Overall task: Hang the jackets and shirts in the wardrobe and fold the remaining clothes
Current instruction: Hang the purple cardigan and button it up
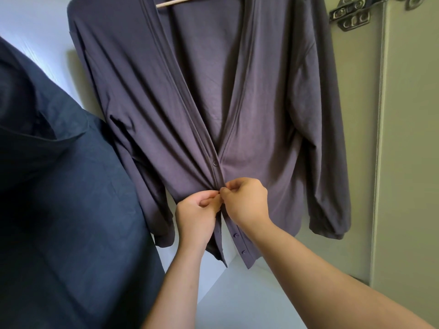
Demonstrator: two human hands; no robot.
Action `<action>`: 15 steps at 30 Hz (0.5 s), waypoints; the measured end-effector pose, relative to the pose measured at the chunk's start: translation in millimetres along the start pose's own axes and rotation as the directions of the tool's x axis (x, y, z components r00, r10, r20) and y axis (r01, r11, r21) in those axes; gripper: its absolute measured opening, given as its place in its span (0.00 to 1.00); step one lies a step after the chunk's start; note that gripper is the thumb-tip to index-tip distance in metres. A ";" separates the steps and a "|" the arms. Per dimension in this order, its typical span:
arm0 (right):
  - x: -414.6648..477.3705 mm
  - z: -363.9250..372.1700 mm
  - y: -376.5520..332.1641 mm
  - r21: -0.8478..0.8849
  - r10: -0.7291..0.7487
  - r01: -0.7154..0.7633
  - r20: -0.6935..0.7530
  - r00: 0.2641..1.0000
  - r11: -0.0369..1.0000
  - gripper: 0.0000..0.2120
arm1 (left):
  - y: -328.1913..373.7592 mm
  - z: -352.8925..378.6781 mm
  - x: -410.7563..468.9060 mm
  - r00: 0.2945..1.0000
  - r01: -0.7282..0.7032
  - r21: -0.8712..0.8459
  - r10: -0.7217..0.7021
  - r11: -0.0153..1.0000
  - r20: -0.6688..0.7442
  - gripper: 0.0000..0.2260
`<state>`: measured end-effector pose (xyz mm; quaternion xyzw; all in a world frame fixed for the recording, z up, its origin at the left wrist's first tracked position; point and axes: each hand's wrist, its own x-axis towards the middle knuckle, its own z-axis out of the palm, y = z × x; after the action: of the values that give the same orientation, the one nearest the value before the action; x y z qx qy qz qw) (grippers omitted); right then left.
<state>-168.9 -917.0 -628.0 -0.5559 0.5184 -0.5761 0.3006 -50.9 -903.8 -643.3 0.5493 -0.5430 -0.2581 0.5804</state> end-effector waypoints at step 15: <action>-7.1 3.9 20.6 0.099 -0.061 0.056 0.052 0.997 0.994 0.10 | -3.7 10.6 8.2 0.956 0.281 -0.360 -0.291 0.890 0.028 0.08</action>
<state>-168.5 -917.3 -650.2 -0.5710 0.4647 -0.5939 0.3245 -57.3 -915.9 -645.9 0.5109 -0.3918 -0.4284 0.6340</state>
